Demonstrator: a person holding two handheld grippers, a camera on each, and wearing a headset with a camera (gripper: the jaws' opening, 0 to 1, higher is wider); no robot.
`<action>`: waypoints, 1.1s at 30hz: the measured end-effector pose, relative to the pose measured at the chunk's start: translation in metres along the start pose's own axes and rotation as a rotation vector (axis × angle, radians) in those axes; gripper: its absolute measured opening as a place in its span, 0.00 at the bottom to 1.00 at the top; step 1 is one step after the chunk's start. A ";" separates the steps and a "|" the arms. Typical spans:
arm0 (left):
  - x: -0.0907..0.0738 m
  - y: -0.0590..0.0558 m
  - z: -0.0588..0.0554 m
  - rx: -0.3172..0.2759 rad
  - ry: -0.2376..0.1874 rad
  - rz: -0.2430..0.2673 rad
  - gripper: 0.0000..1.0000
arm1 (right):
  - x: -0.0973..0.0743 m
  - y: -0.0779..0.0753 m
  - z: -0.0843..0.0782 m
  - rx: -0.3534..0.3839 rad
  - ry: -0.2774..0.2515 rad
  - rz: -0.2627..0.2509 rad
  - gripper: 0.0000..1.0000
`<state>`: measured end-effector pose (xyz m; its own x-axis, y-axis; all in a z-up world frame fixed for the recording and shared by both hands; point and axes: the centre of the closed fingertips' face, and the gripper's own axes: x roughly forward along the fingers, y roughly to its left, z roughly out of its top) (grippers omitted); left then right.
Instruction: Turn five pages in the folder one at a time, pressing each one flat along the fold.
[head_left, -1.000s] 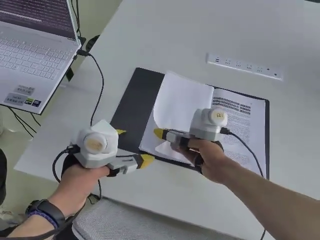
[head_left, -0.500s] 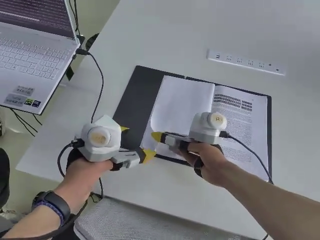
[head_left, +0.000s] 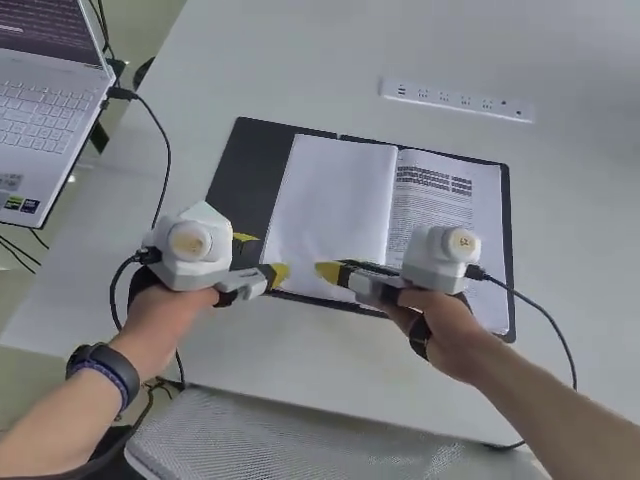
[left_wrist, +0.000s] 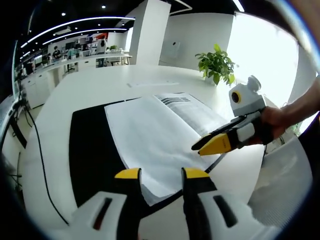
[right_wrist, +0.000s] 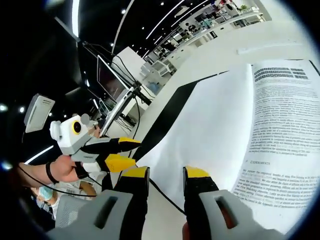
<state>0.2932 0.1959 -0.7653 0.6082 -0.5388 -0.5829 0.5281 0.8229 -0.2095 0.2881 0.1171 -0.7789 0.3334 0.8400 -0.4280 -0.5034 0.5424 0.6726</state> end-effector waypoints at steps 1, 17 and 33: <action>0.003 0.000 0.000 0.003 0.002 -0.002 0.27 | -0.005 -0.003 0.001 0.002 -0.010 -0.007 0.25; 0.025 0.013 -0.046 0.141 0.188 0.041 0.12 | -0.037 -0.026 0.017 0.014 -0.080 -0.059 0.24; 0.017 0.005 -0.038 0.100 0.161 0.048 0.12 | -0.029 -0.046 0.053 -0.022 -0.081 -0.069 0.23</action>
<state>0.2835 0.1978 -0.8056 0.5361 -0.4569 -0.7098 0.5617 0.8208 -0.1042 0.3433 0.0672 -0.7651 0.4307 0.7975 -0.4225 -0.4938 0.6001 0.6294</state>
